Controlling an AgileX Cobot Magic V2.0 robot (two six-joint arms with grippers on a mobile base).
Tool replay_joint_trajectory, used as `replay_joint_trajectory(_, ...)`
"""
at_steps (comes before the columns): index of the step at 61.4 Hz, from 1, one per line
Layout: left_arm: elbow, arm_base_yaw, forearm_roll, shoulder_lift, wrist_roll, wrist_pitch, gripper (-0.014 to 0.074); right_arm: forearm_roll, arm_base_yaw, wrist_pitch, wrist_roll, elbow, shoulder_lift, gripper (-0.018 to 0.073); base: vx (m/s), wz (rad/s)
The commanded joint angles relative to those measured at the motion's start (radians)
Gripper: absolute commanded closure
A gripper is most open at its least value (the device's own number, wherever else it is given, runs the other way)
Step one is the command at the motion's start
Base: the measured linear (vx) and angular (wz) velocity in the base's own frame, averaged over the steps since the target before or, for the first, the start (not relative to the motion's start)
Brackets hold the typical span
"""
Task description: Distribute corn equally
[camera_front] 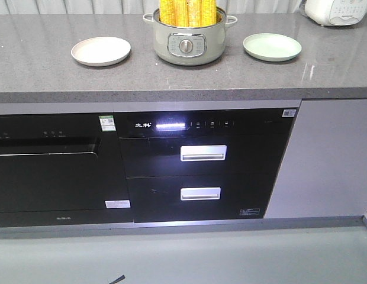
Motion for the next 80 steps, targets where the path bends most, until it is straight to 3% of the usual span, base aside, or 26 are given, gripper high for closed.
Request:
replay_joint_trajectory(1,0.003,-0.006,0.002,-0.017,-0.013,-0.08,0.0603,-0.012,-0.004,-0.068,-0.013,0.01,-0.004,0.0561,0.14,0.04)
replay_joint_trajectory(80,0.003,-0.006,0.002,-0.017,-0.013,-0.08,0.0603,-0.012,-0.004,-0.068,-0.013,0.01,-0.004,0.0561,0.14,0.0)
